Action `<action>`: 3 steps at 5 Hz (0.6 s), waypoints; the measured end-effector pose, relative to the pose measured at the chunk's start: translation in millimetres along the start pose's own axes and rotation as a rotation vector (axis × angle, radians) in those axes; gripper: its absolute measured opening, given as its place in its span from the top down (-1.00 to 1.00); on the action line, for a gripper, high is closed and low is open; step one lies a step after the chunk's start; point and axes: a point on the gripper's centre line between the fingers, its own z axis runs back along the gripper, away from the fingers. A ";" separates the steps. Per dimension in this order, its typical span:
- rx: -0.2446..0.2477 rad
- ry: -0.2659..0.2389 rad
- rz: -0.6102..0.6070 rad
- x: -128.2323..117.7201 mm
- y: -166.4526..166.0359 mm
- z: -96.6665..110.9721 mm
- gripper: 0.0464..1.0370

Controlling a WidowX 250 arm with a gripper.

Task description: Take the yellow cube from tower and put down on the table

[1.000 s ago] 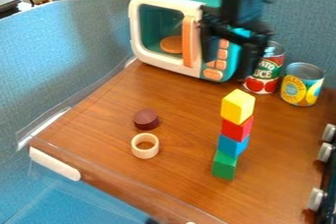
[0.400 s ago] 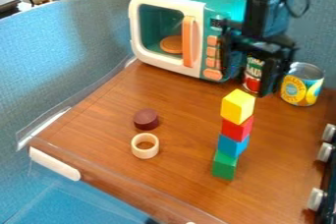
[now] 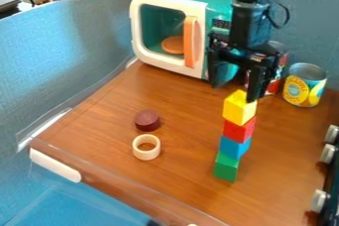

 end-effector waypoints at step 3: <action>-0.013 -0.022 -0.021 7.2 -13.9 -3.6 -0.88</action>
